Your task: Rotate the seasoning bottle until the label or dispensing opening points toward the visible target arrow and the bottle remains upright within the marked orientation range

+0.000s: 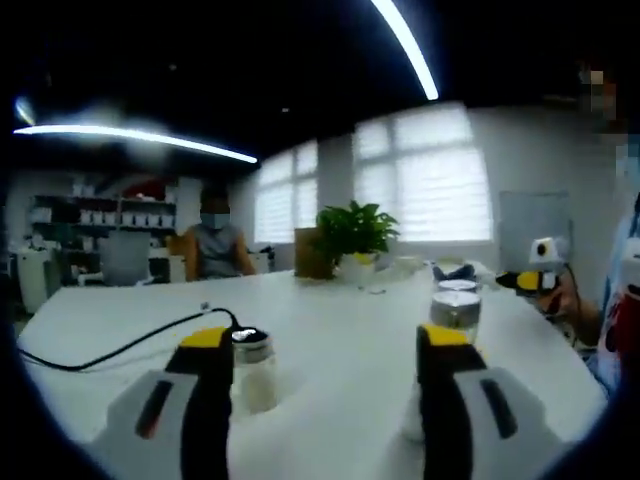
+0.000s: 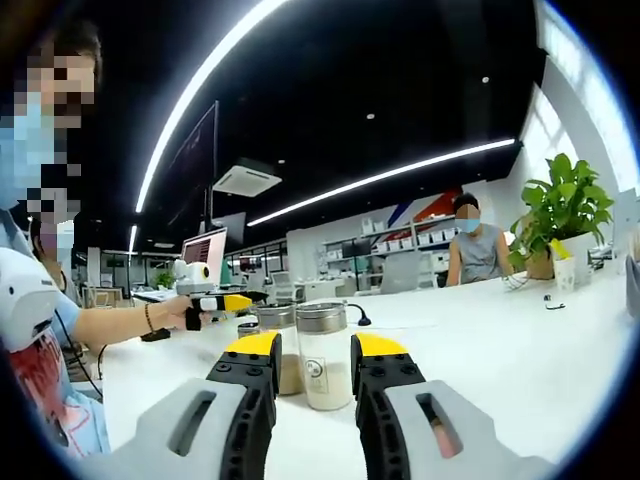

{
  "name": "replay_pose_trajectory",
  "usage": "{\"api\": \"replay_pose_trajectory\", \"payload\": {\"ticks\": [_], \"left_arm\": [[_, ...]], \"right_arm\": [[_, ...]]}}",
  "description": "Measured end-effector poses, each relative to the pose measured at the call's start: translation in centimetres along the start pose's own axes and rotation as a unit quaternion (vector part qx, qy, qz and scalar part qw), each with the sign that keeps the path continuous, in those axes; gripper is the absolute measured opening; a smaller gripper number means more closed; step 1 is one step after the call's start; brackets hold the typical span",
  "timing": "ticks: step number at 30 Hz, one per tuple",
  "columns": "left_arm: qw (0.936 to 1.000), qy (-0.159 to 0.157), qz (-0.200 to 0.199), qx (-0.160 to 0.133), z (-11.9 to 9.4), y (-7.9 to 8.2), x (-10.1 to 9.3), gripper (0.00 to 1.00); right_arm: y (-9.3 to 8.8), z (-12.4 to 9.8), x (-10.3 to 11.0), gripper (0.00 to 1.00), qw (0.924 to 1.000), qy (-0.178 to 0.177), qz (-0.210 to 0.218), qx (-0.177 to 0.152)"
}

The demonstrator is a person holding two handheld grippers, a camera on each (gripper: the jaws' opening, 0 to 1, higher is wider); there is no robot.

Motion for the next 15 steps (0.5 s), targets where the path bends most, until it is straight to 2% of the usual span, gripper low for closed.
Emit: {"api": "replay_pose_trajectory", "payload": {"ticks": [4, 9, 15], "left_arm": [[0.9996, 0.022, -0.004, -0.018, 0.8, 0.1, 1.0, 1.0], [0.9987, 0.051, -0.002, 0.004, 2.2, -0.9, 2.7, 1.0], [0.9974, 0.068, 0.006, 0.022, 3.8, -2.7, 4.3, 1.0]], "right_arm": [[0.1, -0.1, -0.1, 0.27, 1.0, -0.002, -0.001, -0.001], [0.0, -0.2, -0.2, 0.27, 1.0, -0.005, 0.001, -0.001], [0.0, -0.3, -0.4, 0.27, 1.0, -0.008, 0.002, -0.001]]}}
Point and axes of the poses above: the point that each gripper's makers call its tool centre point, and the gripper's own axes: z roughly forward along the fingers, x roughly to its left, y roughly out of its top, the point moved 4 cm from there along -z, roughly backward along the fingers, and after that the axes turned 1 degree about x, right-handed, at the moved point
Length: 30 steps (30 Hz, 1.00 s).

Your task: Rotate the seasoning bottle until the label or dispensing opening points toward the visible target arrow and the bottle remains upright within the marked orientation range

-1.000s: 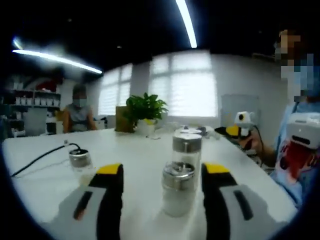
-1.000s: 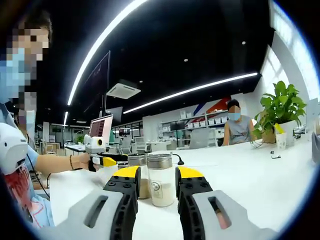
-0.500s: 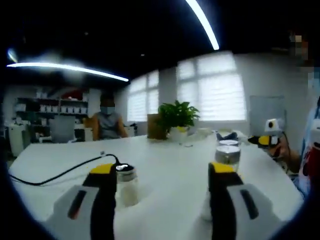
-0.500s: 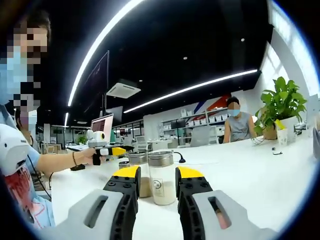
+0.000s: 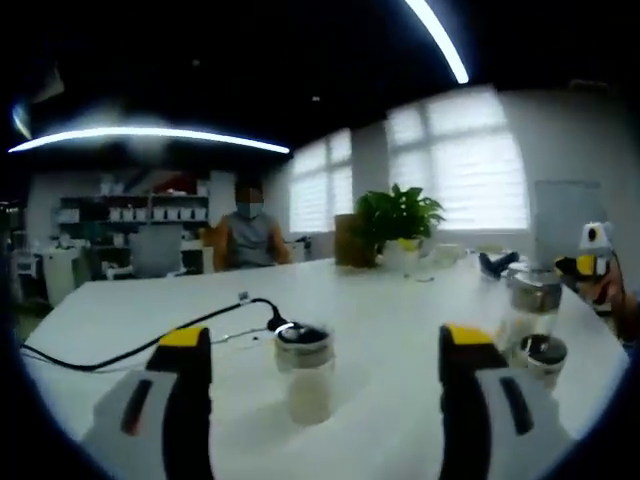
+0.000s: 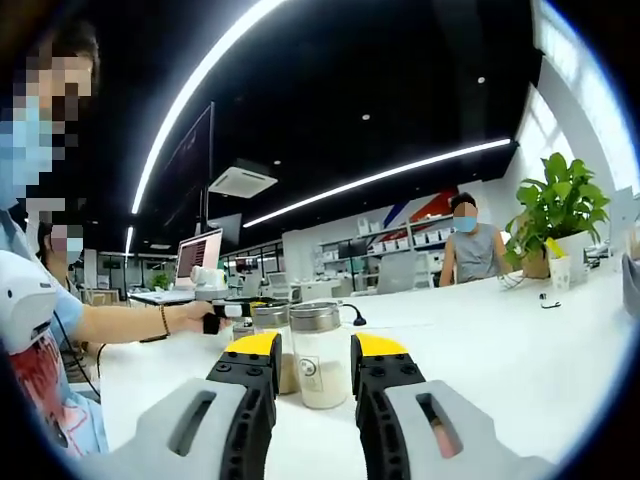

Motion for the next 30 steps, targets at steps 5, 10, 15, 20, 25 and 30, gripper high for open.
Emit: {"api": "replay_pose_trajectory", "payload": {"ticks": [5, 10, 15, 20, 25, 30], "left_arm": [[0.9997, 0.017, -0.012, 0.016, 1.9, -1.8, 1.0, 0.98], [0.9986, 0.043, -0.017, 0.027, 3.0, -3.1, 1.3, 0.96], [0.9982, 0.043, -0.025, 0.032, 3.9, -3.5, 1.1, 0.82], [0.9969, 0.051, -0.038, 0.046, 4.2, -4.1, 1.1, 0.67], [0.9961, 0.053, -0.046, 0.053, 4.4, -4.3, 1.3, 0.46], [0.9962, 0.06, -0.024, 0.059, 4.4, -4.2, 1.3, 0.36]], "right_arm": [[0.0, 0.0, 0.0, 0.27, 1.0, -0.002, -0.002, 0.002], [0.2, 0.0, -0.1, 0.27, 1.0, -0.002, -0.003, -0.001], [0.1, 0.0, 0.0, 0.27, 1.0, -0.001, 0.0, 0.002], [0.1, 0.0, -0.1, 0.27, 1.0, -0.003, 0.002, 0.001], [0.1, -0.1, -0.2, 0.27, 1.0, -0.004, 0.002, 0.003], [0.2, 0.0, -0.2, 0.27, 1.0, -0.005, 0.0, 0.002]]}}
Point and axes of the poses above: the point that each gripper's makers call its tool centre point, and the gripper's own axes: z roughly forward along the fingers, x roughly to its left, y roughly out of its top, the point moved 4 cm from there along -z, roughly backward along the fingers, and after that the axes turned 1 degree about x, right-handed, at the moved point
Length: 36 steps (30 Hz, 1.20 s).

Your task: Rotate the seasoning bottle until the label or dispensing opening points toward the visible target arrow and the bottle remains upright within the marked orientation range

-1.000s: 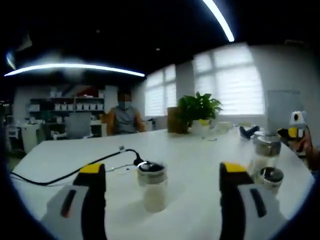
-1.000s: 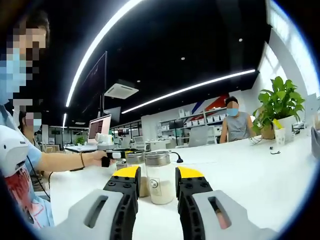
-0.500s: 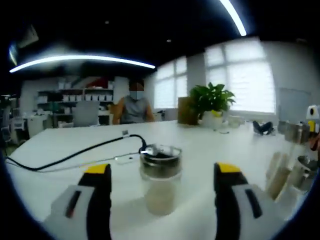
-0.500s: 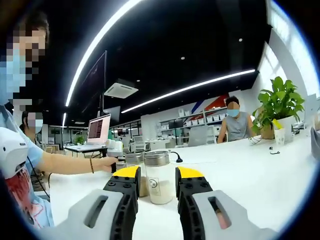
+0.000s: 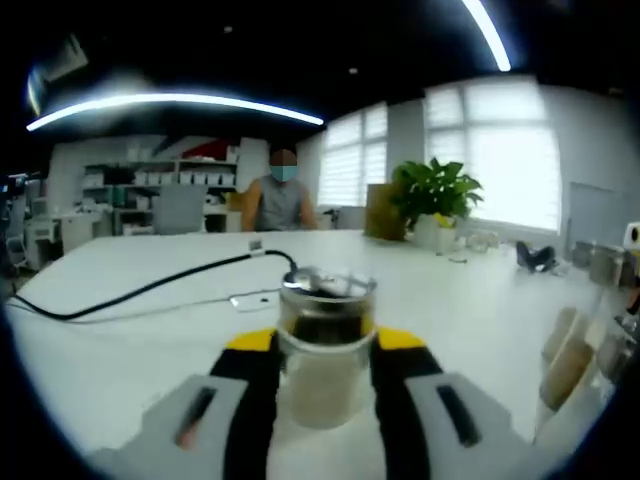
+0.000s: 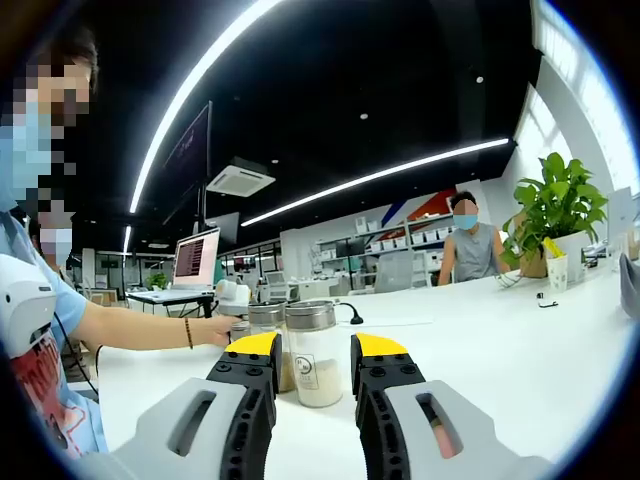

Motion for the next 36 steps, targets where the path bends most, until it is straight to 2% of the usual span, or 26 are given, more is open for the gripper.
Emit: {"api": "replay_pose_trajectory", "payload": {"ticks": [7, 13, 15, 18, 21, 23, 25, 27, 30, 32, 36], "left_arm": [[1.0, 0.004, 0.006, -0.001, -0.3, 0.0, 0.0, 0.36], [0.9991, -0.004, 0.031, -0.029, -1.7, 1.0, -1.5, 0.35], [0.999, -0.011, 0.035, -0.026, -2.6, 1.4, -2.0, 0.35], [0.9994, -0.018, 0.021, -0.021, -3.9, 1.7, -2.1, 0.35], [0.9984, -0.045, -0.026, -0.022, -5.8, 1.7, -2.6, 0.35], [0.9986, -0.044, -0.019, -0.022, -7.0, 1.6, -2.5, 0.35], [0.9986, -0.049, 0.012, -0.016, -8.7, 1.4, -3.0, 0.35], [0.9981, -0.056, 0.02, -0.018, -10.1, 1.5, -3.6, 0.35], [0.9967, -0.073, 0.014, -0.032, -11.9, 1.5, -4.8, 0.35], [0.9952, -0.082, 0.012, -0.053, -13.3, 1.5, -5.8, 0.36], [0.9942, -0.093, -0.017, -0.052, -15.0, 0.7, -6.9, 0.36]], "right_arm": [[0.1, 0.1, 0.1, 0.27, 1.0, 0.003, -0.001, -0.001], [0.0, 0.0, -0.1, 0.27, 1.0, -0.002, -0.002, 0.002], [-0.1, 0.0, -0.2, 0.27, 1.0, -0.003, -0.002, 0.003], [0.0, 0.1, -0.1, 0.27, 1.0, -0.001, 0.0, 0.001], [0.1, 0.1, 0.1, 0.27, 1.0, 0.002, -0.001, -0.002], [0.1, 0.1, 0.2, 0.27, 1.0, 0.003, -0.002, -0.002], [0.0, 0.1, 0.1, 0.27, 1.0, 0.003, -0.001, -0.001], [-0.1, 0.0, -0.1, 0.27, 1.0, 0.001, 0.0, 0.0], [-0.2, 0.0, -0.1, 0.27, 1.0, 0.001, 0.0, 0.002], [-0.1, 0.0, 0.0, 0.27, 1.0, 0.002, 0.0, 0.001], [0.0, 0.2, 0.2, 0.27, 1.0, 0.007, -0.002, 0.002]]}}
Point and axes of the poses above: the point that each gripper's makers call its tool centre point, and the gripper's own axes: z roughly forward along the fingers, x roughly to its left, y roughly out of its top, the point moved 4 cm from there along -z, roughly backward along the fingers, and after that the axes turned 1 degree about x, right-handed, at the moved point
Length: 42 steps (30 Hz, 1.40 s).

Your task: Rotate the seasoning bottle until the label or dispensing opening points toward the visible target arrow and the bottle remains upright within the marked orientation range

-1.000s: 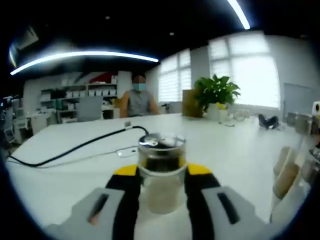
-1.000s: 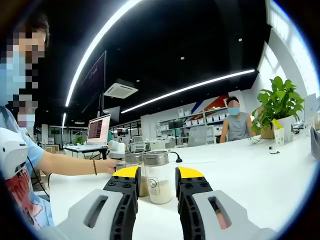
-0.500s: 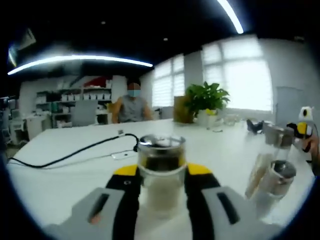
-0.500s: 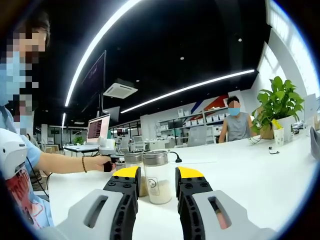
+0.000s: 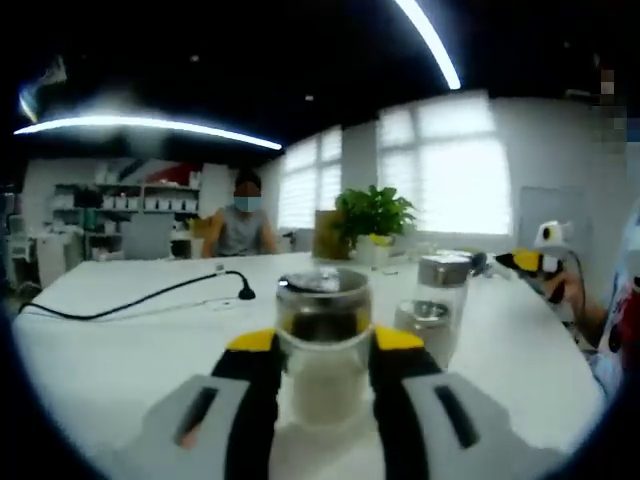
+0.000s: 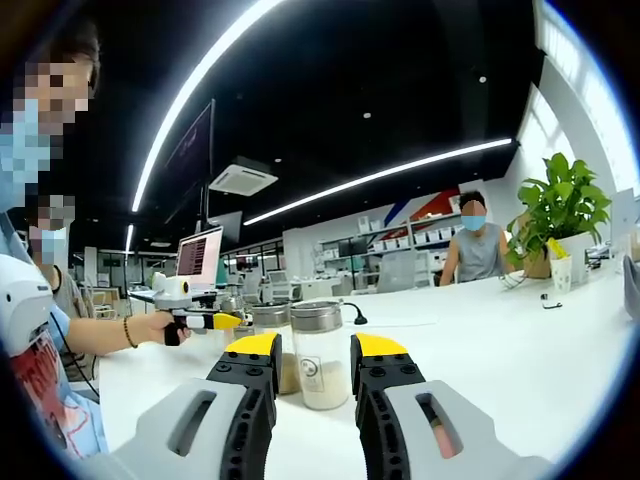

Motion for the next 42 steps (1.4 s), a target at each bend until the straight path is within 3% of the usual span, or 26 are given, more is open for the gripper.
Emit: {"api": "replay_pose_trajectory", "payload": {"ticks": [9, 18, 27, 36, 39, 42], "left_arm": [[0.9986, -0.039, -0.001, 0.036, 0.0, -2.0, -2.5, 0.36], [0.9986, -0.045, -0.001, 0.029, 0.4, -2.2, -2.5, 0.35], [0.9979, -0.045, 0.014, 0.045, 0.9, -3.1, -2.5, 0.35], [0.9985, -0.034, 0.009, 0.042, 0.7, -2.9, -2.6, 0.36], [0.9978, -0.034, 0.028, 0.05, 0.6, -2.9, -3.1, 0.36], [0.9994, -0.025, 0.018, 0.017, 0.3, -1.6, -3.1, 0.48]], "right_arm": [[0.1, 0.3, 0.4, 0.27, 1.0, 0.004, -0.003, 0.001], [0.1, 0.2, 0.4, 0.27, 1.0, 0.004, -0.001, 0.002], [0.1, 0.3, 0.4, 0.27, 1.0, 0.005, -0.002, 0.001], [-0.1, 0.3, 0.4, 0.27, 1.0, 0.005, 0.0, 0.003], [-0.1, 0.3, 0.4, 0.27, 1.0, 0.006, 0.0, 0.003], [-0.2, 0.3, 0.3, 0.27, 1.0, 0.005, 0.002, 0.005]]}}
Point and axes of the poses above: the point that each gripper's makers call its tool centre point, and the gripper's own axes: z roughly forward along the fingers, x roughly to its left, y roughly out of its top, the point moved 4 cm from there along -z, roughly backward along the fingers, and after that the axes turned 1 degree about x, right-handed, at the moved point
